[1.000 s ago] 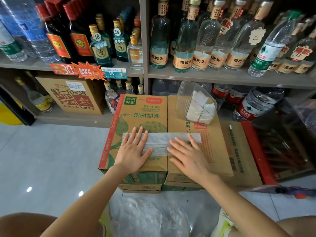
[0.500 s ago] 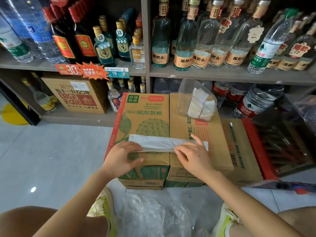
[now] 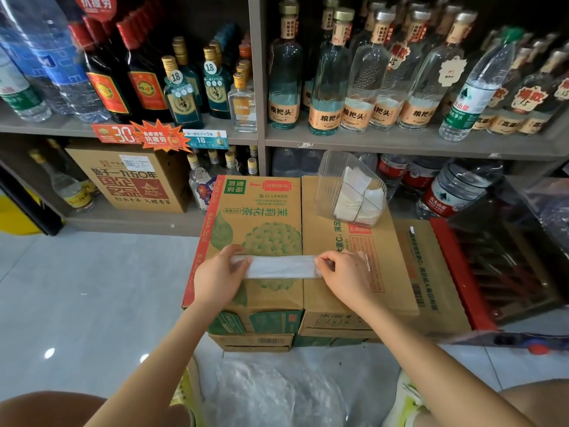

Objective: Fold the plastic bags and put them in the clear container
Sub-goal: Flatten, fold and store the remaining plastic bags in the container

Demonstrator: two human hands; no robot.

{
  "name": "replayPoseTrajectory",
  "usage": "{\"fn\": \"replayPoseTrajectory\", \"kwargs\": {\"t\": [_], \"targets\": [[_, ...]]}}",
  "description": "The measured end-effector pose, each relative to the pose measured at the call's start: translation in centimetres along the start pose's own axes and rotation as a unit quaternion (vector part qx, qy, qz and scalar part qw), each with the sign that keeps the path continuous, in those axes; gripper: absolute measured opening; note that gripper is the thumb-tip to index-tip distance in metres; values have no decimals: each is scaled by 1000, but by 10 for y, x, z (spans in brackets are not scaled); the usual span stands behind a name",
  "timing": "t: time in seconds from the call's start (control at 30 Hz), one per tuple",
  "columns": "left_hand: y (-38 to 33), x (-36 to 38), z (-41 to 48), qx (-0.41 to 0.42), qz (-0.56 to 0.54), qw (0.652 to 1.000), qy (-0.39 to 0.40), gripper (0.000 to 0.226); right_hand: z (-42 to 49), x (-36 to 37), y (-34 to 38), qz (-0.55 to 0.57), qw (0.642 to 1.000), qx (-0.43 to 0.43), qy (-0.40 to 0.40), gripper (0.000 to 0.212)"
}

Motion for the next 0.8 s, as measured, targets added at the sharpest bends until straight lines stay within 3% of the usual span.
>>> {"fn": "replayPoseTrajectory", "kwargs": {"t": [0.37, 0.43, 0.5, 0.6, 0.7, 0.8], "targets": [[5, -3, 0, -21, 38, 997, -62, 34, 11, 1, -1, -19, 998, 49, 35, 29], [-2, -10, -9, 12, 103, 985, -135, 34, 12, 1, 0, -33, 997, 52, 40, 30], [-18, -8, -19, 102, 138, 970, -173, 36, 13, 0, 2, -43, 997, 51, 44, 30], [-39, 20, -21, 207, 153, 964, -65, 43, 13, 0, 2, -53, 996, 47, 46, 28], [-34, 43, -16, 167, 169, 971, 27, 58, 13, -2, 3, -69, 995, 48, 45, 29], [-27, 52, -13, 132, 192, 971, 46, 67, 15, 0, 4, -77, 994, 59, 59, 31]]}}
Point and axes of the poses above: each hand's wrist, its own z-axis towards the middle knuckle, its own x-axis out of the palm, y = z × x, the point moved 7 cm from there along z, towards the middle knuckle, and after that the axes turned 14 degrees about y, right-handed, at the moved point
